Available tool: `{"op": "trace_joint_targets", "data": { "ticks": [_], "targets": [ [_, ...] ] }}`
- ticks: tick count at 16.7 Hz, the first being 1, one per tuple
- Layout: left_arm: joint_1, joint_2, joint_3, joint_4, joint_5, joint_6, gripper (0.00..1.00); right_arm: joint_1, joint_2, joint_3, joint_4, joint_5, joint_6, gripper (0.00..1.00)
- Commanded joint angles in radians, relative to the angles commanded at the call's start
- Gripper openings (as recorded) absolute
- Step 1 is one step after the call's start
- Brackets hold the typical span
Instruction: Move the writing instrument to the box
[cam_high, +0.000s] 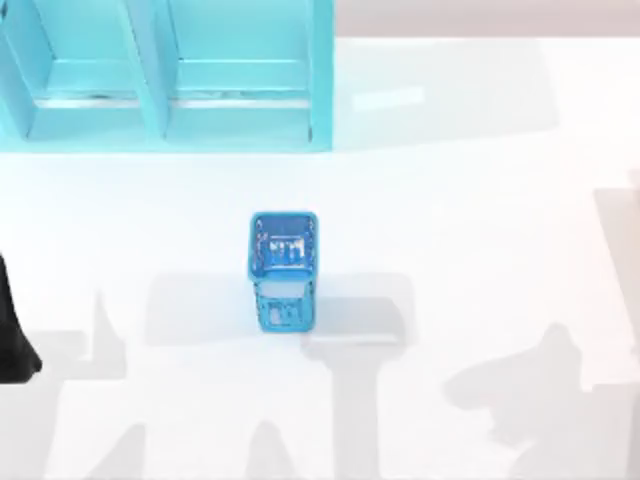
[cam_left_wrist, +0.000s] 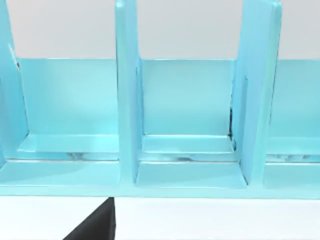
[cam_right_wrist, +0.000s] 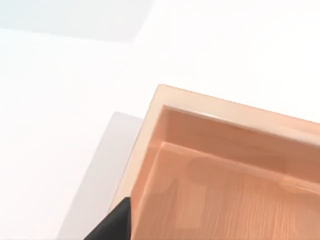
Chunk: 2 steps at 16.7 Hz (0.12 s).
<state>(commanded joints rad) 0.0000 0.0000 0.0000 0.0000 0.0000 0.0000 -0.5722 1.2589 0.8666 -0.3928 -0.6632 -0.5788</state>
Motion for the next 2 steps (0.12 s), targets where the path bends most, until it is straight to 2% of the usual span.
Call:
{"op": "trace_joint_targets", "data": {
  "ticks": [2],
  "targets": [
    [0.000, 0.000, 0.000, 0.000, 0.000, 0.000, 1.00, 0.000, 0.000, 0.000, 0.000, 0.000, 0.000, 1.00]
  ]
}}
